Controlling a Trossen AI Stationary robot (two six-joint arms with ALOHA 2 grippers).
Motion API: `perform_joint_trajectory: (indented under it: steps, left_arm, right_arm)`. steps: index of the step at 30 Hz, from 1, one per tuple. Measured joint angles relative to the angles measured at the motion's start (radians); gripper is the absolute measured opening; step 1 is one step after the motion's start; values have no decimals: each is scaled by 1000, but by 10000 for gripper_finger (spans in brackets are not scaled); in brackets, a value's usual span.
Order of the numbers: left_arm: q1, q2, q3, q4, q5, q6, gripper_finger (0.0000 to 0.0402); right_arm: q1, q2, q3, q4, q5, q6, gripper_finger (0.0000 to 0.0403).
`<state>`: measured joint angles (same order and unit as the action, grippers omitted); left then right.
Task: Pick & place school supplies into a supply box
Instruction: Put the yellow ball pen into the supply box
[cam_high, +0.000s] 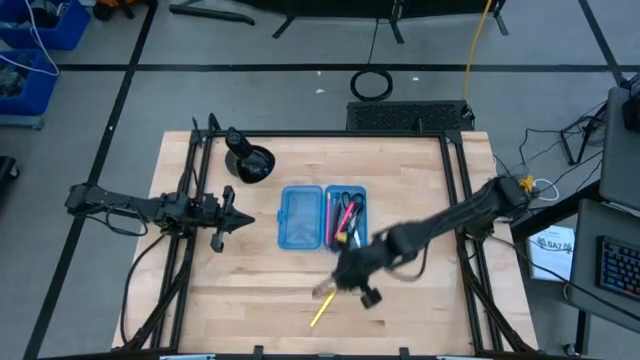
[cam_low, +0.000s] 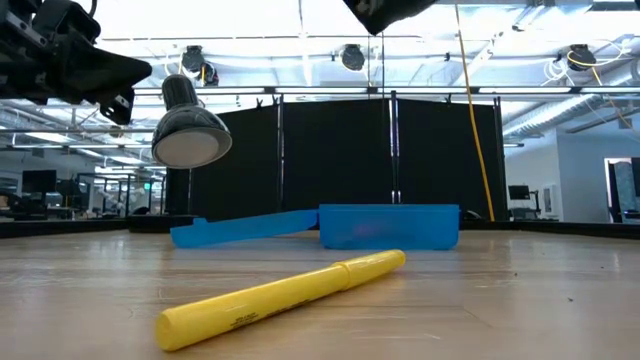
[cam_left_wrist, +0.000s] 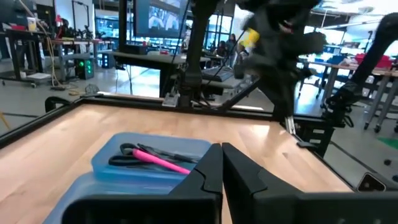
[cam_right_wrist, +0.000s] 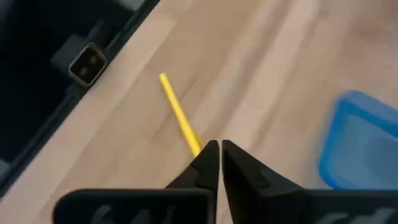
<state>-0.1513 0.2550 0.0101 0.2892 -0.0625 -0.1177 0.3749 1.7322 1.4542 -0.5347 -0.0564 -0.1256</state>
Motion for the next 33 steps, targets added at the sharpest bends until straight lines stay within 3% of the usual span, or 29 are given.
perform_joint_trajectory:
  steps: [5, 9, 13, 20, 25, 33]
  left_arm:
    - [0, 0, 0, -2, 0, -7, 31]
    - [0, 0, 0, -1, 0, -28, 36]
    - [0, 0, 0, -1, 0, -43, 31]
    - [0, 0, 0, -41, 0, -44, 31]
    - [0, 0, 1, -72, 1, -50, 31]
    - [0, 0, 1, -116, 2, -45, 31]
  right_arm:
    - [68, 127, 81, 48, 136, 40, 59]
    - [72, 224, 181, 0, 115, 85, 108]
    - [71, 296, 291, -94, -10, 21, 147]
    - [93, 369, 327, 16, -12, -88, 155]
    - [91, 437, 326, 15, 88, -180, 155]
    - [87, 464, 326, 16, 15, -189, 155]
